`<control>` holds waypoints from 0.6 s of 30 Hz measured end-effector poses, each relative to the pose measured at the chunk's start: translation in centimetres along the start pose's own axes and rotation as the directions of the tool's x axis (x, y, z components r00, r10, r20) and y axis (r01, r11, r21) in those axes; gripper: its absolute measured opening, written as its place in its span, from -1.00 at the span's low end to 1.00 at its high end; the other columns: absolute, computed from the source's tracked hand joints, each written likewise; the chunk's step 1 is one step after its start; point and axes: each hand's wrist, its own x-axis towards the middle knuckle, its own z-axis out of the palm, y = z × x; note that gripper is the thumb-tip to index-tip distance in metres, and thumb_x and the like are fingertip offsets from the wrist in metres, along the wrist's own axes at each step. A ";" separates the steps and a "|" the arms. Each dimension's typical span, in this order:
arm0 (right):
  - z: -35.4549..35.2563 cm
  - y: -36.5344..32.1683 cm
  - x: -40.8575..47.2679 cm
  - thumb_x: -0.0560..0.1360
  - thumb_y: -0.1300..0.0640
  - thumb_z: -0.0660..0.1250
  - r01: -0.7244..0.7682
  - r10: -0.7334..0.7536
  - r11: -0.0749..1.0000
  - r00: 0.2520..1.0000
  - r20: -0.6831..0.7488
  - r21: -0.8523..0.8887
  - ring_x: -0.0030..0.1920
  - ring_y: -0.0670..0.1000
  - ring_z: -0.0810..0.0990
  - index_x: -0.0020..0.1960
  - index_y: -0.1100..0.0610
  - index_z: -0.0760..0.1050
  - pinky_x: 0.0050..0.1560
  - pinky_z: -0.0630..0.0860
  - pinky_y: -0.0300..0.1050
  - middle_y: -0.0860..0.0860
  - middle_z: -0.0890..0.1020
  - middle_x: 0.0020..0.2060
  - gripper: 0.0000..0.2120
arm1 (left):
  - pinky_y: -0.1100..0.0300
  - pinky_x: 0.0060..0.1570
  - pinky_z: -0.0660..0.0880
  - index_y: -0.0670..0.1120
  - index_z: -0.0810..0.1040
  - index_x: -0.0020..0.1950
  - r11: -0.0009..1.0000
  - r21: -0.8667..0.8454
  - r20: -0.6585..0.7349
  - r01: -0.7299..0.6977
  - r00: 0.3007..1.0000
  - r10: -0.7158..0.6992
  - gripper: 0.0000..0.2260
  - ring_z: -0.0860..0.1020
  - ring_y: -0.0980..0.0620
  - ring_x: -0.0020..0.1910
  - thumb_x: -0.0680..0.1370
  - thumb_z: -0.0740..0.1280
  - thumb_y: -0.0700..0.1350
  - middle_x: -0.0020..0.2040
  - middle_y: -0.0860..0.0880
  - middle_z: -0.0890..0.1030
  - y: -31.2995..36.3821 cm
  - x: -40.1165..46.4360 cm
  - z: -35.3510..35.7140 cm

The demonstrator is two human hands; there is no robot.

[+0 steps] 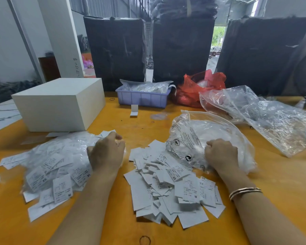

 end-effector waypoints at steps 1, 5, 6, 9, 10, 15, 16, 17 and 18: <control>0.2 0.0 0.1 0.54 0.11 0.13 0.021 -0.017 0.995 0.999 0.042 -0.096 -0.03 0.10 0.47 0.02 0.12 0.58 -0.02 0.34 -0.03 0.07 0.57 0.01 -0.74 | 0.01 0.06 0.35 0.03 0.55 0.15 0.996 0.090 0.038 0.020 0.999 -0.024 -0.79 0.56 -0.11 0.00 0.57 0.27 0.04 -0.01 -0.08 0.65 -0.4 0.1 0.1; 0.2 -0.3 0.0 0.55 0.06 0.15 0.063 -0.064 0.986 0.998 0.002 -0.157 0.00 0.06 0.49 0.02 0.02 0.60 -0.04 0.31 -0.06 0.00 0.58 -0.03 -0.76 | 0.03 0.04 0.27 0.10 0.48 0.27 0.950 0.309 0.125 -0.038 0.992 -0.001 -0.68 0.44 -0.06 0.15 0.52 0.34 0.05 0.16 -0.03 0.56 -1.0 0.0 0.4; 0.3 -0.3 -0.1 0.55 0.06 0.18 0.055 -0.059 0.990 0.998 -0.029 -0.126 0.00 0.05 0.50 0.02 -0.01 0.60 -0.03 0.29 -0.06 -0.02 0.59 -0.03 -0.78 | 0.04 0.05 0.27 0.10 0.48 0.28 0.946 0.319 0.111 -0.064 0.993 0.030 -0.67 0.42 -0.06 0.17 0.52 0.35 0.05 0.19 -0.02 0.53 -0.9 -0.1 0.4; 0.4 -0.3 -0.2 0.52 0.06 0.24 0.033 -0.039 0.998 0.993 -0.114 -0.052 0.01 0.04 0.49 -0.02 -0.01 0.59 -0.04 0.21 -0.06 -0.04 0.59 -0.06 -0.85 | 0.05 0.06 0.29 0.05 0.55 0.21 0.966 0.166 0.071 -0.197 0.980 0.187 -0.74 0.42 -0.06 0.16 0.52 0.35 -0.01 0.16 -0.02 0.55 0.3 -0.4 0.5; 0.4 -0.2 -0.2 0.52 0.07 0.25 0.030 -0.032 0.999 0.990 -0.136 -0.022 0.02 0.04 0.48 -0.02 0.00 0.58 -0.05 0.17 -0.06 -0.03 0.59 -0.05 -0.86 | 0.05 0.06 0.32 0.02 0.58 0.17 0.963 0.039 0.077 -0.268 0.961 0.265 -0.78 0.44 -0.07 0.14 0.53 0.35 -0.04 0.12 -0.03 0.57 0.7 -0.6 0.5; 0.7 -0.4 0.0 0.57 0.04 0.14 0.071 -0.072 0.994 0.997 -0.010 -0.079 0.14 0.06 0.43 0.23 -0.01 0.49 0.07 0.26 0.00 -0.01 0.53 0.13 -0.72 | 0.20 0.04 0.40 -0.06 0.63 0.07 0.720 -0.495 0.234 -0.487 0.724 0.649 -0.86 0.44 0.13 0.00 0.53 0.37 -0.13 -0.02 0.03 0.60 3.1 -2.6 0.9; 0.8 -0.5 0.1 0.58 0.02 0.13 0.082 -0.081 0.990 0.997 0.008 -0.114 0.13 0.06 0.42 0.19 -0.02 0.52 0.07 0.27 0.00 -0.01 0.52 0.12 -0.72 | 0.26 0.01 0.38 -0.06 0.63 0.06 0.694 -0.521 0.250 -0.497 0.688 0.681 -0.86 0.43 0.15 0.00 0.53 0.37 -0.13 -0.02 0.04 0.59 3.4 -3.0 1.1; 0.8 -0.5 0.2 0.58 0.01 0.14 0.081 -0.081 0.989 0.997 0.005 -0.124 0.11 0.05 0.43 0.14 -0.03 0.56 0.05 0.27 -0.01 -0.02 0.53 0.09 -0.74 | 0.31 0.00 0.37 -0.05 0.63 0.07 0.676 -0.534 0.259 -0.508 0.662 0.703 -0.86 0.41 0.16 0.00 0.53 0.37 -0.12 -0.02 0.04 0.59 3.6 -3.4 1.3; 0.8 -0.6 0.2 0.57 0.00 0.17 0.073 -0.076 0.991 0.997 -0.019 -0.113 0.09 0.05 0.44 0.08 -0.04 0.58 0.03 0.26 -0.02 -0.03 0.54 0.06 -0.77 | 0.34 -0.01 0.35 -0.04 0.63 0.07 0.664 -0.536 0.263 -0.522 0.644 0.718 -0.86 0.41 0.17 0.01 0.53 0.36 -0.11 -0.01 0.05 0.59 3.8 -3.7 1.5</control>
